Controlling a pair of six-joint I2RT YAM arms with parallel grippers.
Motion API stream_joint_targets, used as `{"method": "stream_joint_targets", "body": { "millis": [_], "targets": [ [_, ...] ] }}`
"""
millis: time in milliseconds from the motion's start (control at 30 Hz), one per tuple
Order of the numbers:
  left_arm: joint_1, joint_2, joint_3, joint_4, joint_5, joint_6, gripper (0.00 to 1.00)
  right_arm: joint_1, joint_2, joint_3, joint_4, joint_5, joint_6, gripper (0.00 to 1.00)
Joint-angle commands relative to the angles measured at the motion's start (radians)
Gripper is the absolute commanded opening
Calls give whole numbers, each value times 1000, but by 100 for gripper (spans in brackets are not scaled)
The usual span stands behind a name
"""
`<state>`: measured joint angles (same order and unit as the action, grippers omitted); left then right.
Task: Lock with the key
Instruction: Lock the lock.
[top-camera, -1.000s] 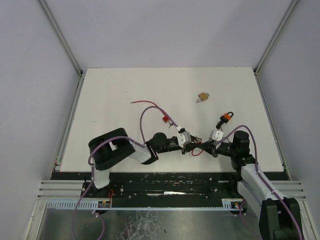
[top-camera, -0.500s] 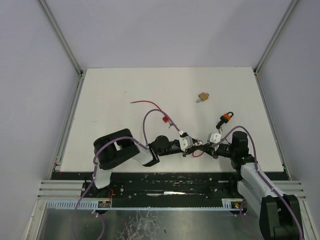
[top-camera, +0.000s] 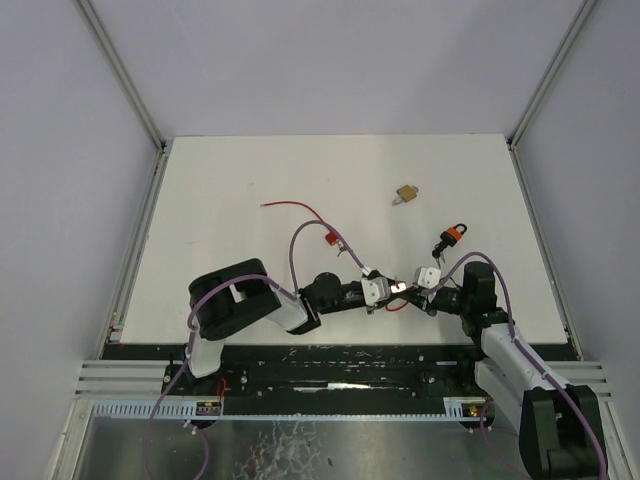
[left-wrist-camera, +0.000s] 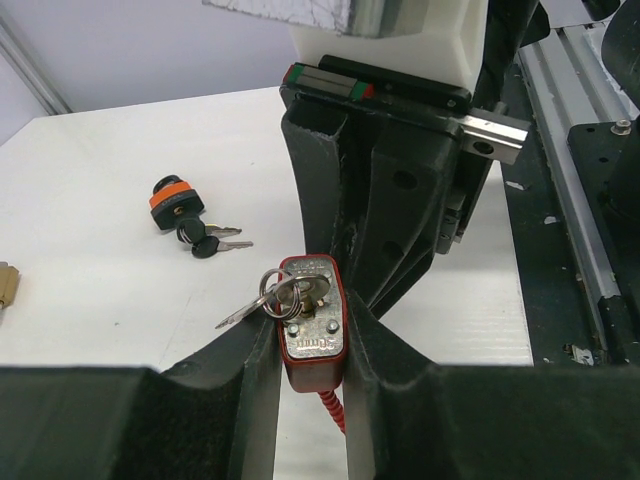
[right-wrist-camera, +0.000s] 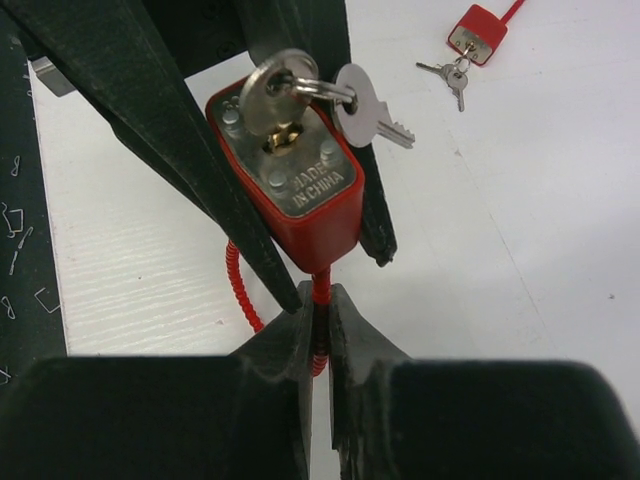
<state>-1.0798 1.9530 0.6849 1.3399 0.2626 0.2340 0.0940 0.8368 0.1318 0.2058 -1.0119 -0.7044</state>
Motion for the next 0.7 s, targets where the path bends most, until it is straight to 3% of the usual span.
{"method": "stream_joint_targets", "body": {
  "millis": [0, 333, 500, 667],
  "targets": [
    [-7, 54, 3, -78, -36, 53, 0, 29, -26, 86, 10, -119, -82, 12],
    [-9, 52, -15, -83, -58, 79, 0, 28, -68, 94, -143, -123, -241, 24],
    [-8, 45, -12, -123, -62, 104, 0, 28, -82, 148, -332, -65, -433, 38],
    [-7, 36, -5, -160, -53, 113, 0, 1, -205, 197, -513, -24, -543, 54]
  ]
}}
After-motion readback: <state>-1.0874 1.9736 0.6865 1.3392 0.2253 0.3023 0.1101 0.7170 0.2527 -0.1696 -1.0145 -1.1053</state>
